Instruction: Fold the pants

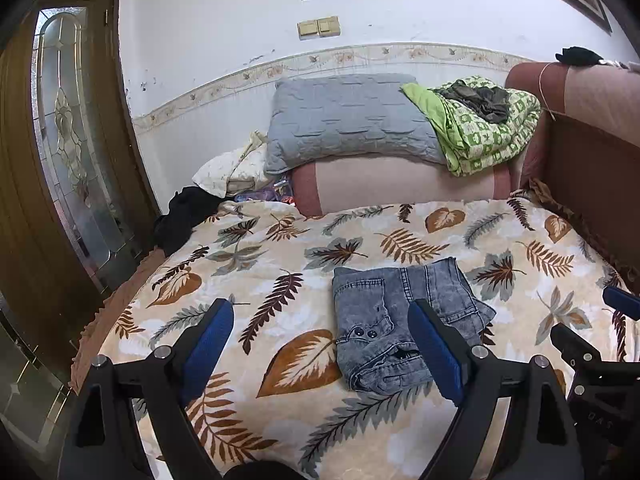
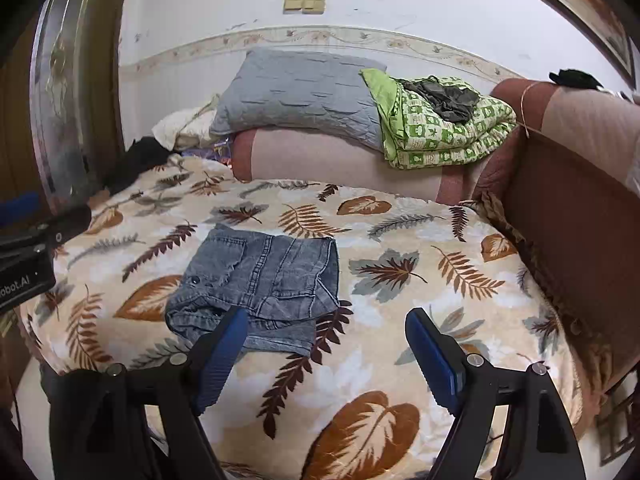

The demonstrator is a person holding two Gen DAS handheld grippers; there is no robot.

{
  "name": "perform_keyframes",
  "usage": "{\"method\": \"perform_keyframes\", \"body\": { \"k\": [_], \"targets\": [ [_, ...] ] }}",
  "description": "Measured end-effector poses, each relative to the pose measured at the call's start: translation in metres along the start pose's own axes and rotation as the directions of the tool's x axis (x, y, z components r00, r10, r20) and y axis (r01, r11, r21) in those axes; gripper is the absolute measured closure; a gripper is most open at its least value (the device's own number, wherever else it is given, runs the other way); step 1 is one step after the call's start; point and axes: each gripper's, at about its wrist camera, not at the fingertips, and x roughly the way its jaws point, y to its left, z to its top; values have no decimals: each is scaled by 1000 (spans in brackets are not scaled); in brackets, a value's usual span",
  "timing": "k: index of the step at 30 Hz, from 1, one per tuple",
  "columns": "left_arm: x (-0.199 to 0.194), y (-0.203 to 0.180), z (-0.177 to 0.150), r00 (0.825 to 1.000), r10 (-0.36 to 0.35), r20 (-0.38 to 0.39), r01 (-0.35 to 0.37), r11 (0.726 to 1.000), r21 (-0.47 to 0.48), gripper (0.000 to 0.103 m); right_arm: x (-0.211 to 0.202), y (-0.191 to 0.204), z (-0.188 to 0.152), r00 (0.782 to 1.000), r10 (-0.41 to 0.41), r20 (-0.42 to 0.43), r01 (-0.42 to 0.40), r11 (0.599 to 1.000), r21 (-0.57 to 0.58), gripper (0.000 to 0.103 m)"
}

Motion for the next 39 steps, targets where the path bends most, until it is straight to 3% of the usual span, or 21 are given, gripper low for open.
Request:
{"method": "perform_keyframes", "body": {
  "k": [8,39],
  "targets": [
    [3,-10,-1,1000,-12,-19,12,1000,15,14,0,-7,2,1000,-17,2,17,1000,9,19],
    [-20,-39,7,998,-53,34,51,996,74,14,0,-37,5,999,-32,7,32,994,103,19]
  ]
}}
